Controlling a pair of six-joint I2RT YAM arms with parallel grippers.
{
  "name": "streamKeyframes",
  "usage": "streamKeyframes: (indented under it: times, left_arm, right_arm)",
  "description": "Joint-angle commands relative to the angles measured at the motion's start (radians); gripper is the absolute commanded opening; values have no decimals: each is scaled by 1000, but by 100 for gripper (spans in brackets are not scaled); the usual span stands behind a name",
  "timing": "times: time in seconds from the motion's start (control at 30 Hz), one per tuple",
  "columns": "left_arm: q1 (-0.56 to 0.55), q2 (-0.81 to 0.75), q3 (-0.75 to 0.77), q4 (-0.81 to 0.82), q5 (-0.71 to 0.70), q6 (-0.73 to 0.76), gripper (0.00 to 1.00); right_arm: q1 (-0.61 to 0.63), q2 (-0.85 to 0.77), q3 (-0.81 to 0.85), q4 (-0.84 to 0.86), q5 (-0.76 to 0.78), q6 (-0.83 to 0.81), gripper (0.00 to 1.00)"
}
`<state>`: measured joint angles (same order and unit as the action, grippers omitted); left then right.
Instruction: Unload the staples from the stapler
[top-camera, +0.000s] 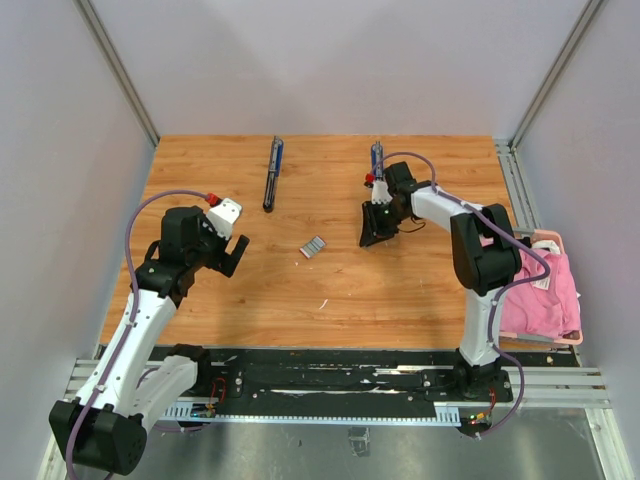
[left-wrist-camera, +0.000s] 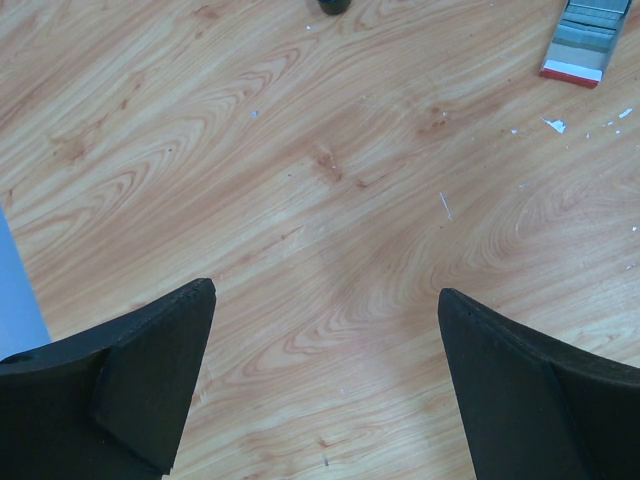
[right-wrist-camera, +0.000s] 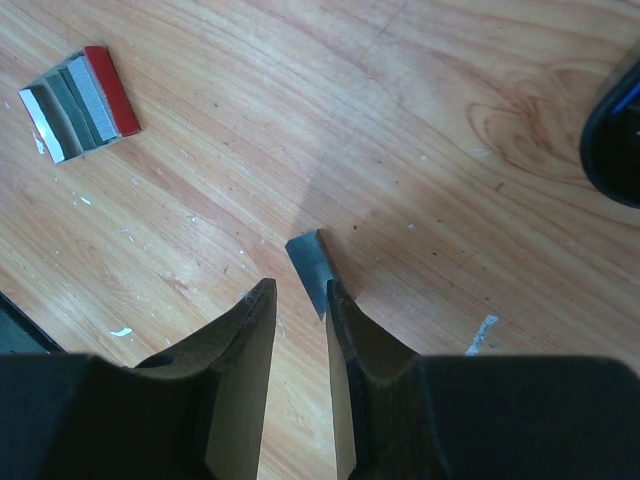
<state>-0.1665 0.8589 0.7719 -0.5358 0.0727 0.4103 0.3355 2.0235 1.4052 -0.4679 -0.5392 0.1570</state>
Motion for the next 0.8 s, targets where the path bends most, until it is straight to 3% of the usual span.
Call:
streamKeyframes:
  times: [0.0, 0.77]
  left_arm:
    - [4, -15, -6, 20, 8, 5, 98]
    - [4, -14, -5, 20, 12, 5, 98]
  right_arm:
    - [-28, 18, -6, -6, -7, 0, 29]
    - [-39, -1, 12, -20, 17, -12, 29]
